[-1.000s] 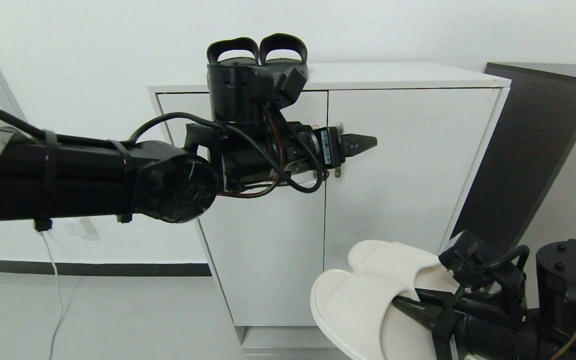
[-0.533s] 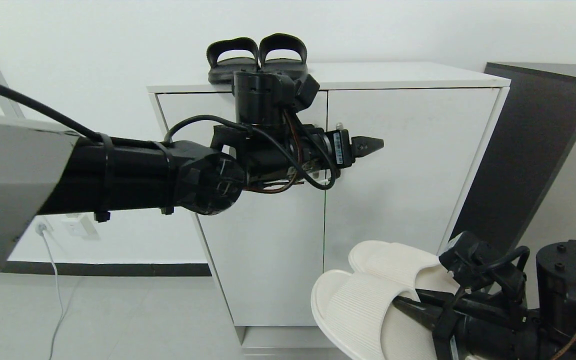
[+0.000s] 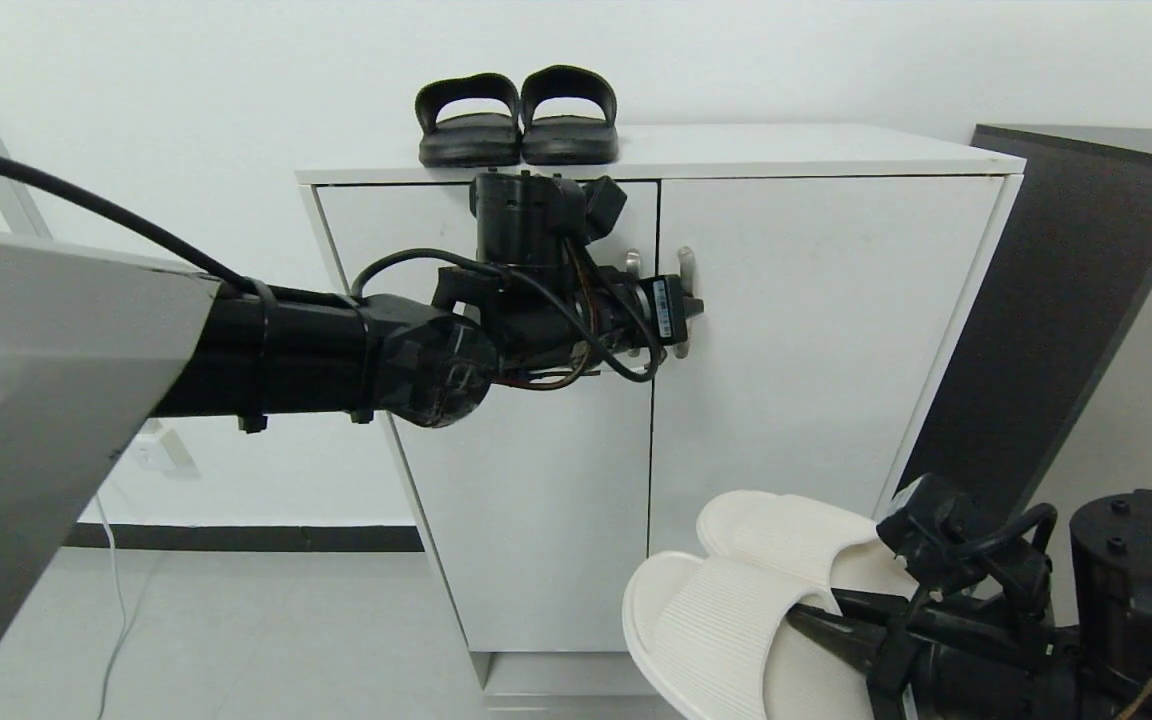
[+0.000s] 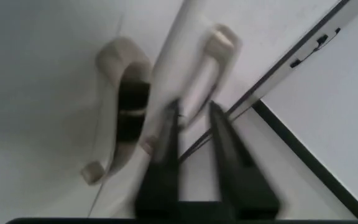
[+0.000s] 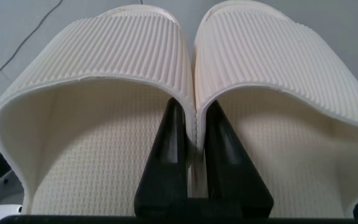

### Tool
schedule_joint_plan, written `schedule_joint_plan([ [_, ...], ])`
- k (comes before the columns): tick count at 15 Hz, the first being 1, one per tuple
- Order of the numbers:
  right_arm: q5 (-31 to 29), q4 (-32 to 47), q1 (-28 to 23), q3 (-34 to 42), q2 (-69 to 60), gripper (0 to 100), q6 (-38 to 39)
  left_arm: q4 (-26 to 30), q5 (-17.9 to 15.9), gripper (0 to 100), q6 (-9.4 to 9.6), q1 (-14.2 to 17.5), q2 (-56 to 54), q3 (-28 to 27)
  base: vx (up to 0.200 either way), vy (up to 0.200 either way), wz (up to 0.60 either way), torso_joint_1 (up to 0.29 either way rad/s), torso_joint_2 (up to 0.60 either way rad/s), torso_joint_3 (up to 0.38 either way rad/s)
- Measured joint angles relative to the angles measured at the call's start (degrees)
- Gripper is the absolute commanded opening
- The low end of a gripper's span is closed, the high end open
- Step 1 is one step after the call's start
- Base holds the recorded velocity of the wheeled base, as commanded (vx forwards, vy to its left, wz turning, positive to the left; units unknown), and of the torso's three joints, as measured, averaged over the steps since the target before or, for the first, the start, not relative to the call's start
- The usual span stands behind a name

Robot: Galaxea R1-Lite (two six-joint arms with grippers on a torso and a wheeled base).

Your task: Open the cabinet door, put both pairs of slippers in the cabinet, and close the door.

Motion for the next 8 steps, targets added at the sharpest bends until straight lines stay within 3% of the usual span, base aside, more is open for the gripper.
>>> schedule_joint_plan([
  [8,4.7,0.8,2.5,3.1,-2.5,0,-1.8,-4.4,-0.4,0,-0.57,-1.7,-7.7,13.0,0.000,0.000,0.00,0.000,0.00,0.000],
])
